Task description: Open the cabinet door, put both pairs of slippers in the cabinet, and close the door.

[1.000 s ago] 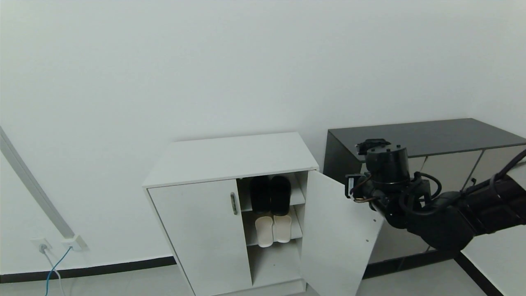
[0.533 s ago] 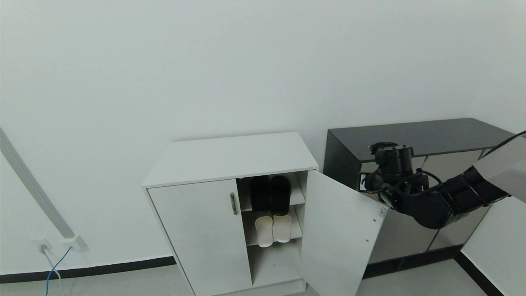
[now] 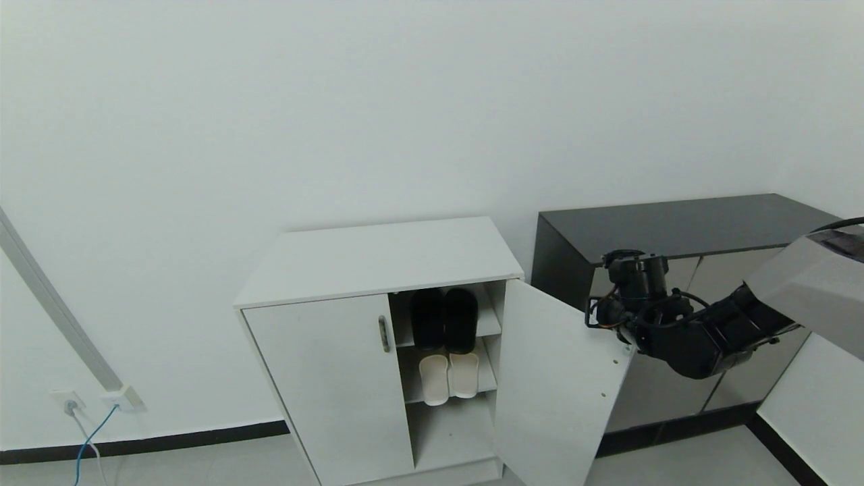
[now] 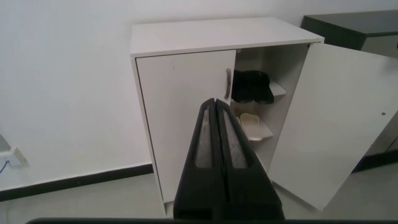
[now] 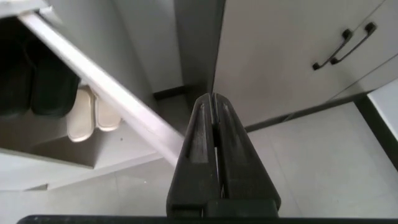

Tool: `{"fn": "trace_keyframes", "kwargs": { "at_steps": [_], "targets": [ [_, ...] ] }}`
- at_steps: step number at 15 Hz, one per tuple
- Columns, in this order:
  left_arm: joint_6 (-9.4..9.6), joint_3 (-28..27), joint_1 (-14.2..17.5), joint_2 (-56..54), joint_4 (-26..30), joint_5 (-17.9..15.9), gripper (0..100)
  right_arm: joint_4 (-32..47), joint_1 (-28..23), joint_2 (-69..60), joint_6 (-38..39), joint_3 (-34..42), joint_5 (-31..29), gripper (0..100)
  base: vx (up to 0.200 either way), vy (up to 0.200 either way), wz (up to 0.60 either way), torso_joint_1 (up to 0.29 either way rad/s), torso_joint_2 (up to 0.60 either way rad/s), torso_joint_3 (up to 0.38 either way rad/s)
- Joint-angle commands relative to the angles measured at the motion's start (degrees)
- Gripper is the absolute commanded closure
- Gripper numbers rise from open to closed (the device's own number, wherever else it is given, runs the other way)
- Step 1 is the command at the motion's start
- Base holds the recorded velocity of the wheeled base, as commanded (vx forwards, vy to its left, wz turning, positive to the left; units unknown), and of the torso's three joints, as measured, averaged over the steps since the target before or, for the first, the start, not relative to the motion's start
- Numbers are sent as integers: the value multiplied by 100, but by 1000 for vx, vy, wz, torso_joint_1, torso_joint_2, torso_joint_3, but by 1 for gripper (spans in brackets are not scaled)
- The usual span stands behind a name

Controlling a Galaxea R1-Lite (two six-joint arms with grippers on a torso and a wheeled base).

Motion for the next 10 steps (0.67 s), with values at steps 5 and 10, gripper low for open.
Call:
{"fn": "trace_keyframes", "kwargs": {
  "at_steps": [5,10],
  "targets": [
    [-2,1,1,5,4,-1,100,39,86,85,-9,82,-10,100,0,0,0,0,0,0],
    [-2,1,1,5,4,-1,100,144,324,-38,-18,232,-45,100,0,0,0,0,0,0]
  ]
}}
